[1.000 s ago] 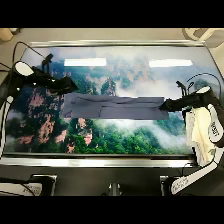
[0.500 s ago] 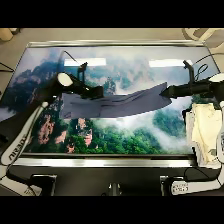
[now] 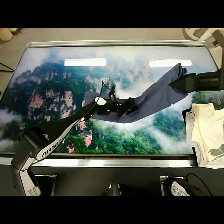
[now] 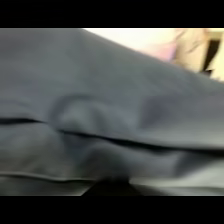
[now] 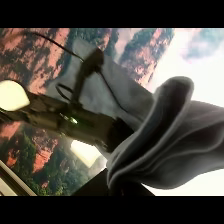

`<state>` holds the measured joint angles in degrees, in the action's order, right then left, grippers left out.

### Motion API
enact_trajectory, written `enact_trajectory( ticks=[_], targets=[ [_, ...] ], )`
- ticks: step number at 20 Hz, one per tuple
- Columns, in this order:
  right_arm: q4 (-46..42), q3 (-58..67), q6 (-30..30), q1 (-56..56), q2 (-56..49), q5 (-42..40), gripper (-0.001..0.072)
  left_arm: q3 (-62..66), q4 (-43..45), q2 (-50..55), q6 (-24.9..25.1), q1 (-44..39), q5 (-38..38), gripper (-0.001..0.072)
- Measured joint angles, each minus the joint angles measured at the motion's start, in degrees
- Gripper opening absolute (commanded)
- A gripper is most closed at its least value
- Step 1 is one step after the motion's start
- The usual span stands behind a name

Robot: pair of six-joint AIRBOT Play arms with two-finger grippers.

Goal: Fold the shirts.

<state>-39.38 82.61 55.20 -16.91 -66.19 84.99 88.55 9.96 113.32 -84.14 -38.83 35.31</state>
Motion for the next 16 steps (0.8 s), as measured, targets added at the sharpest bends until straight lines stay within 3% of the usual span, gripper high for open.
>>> enact_trajectory(
  ticks=[2,5,12,13,14,15,16],
  targets=[
    [0.0,0.0,1.1,0.2,1.4,-1.4,0.0021,0.0,-5.1,0.2,5.5,0.2,1.0,0.0027],
    [0.0,0.0,2.4,4.1,0.8,-4.4,0.0021,0.0,-4.3,-3.4,11.0,5.1,2.7,0.0027],
    [2.5,0.0,3.3,28.9,-14.3,-22.8,0.0039,0.0,15.4,-25.4,10.1,27.5,9.3,0.0027],
    [4.0,0.0,3.0,32.5,-17.7,-26.3,0.0202,0.0,17.6,-28.9,9.7,30.2,10.6,0.0027],
    [5.8,0.0,2.7,35.7,-21.3,-29.9,0.0464,0.0,19.5,-32.5,9.4,32.9,11.1,0.0028],
    [8.1,0.0,2.1,38.2,-24.4,-32.9,0.0654,0.0,21.3,-35.6,9.2,35.0,12.2,0.0028],
    [11.0,0.0,0.7,40.2,-27.2,-35.2,0.0676,0.0,22.9,-38.7,9.0,36.9,13.2,0.0028]
  ],
)
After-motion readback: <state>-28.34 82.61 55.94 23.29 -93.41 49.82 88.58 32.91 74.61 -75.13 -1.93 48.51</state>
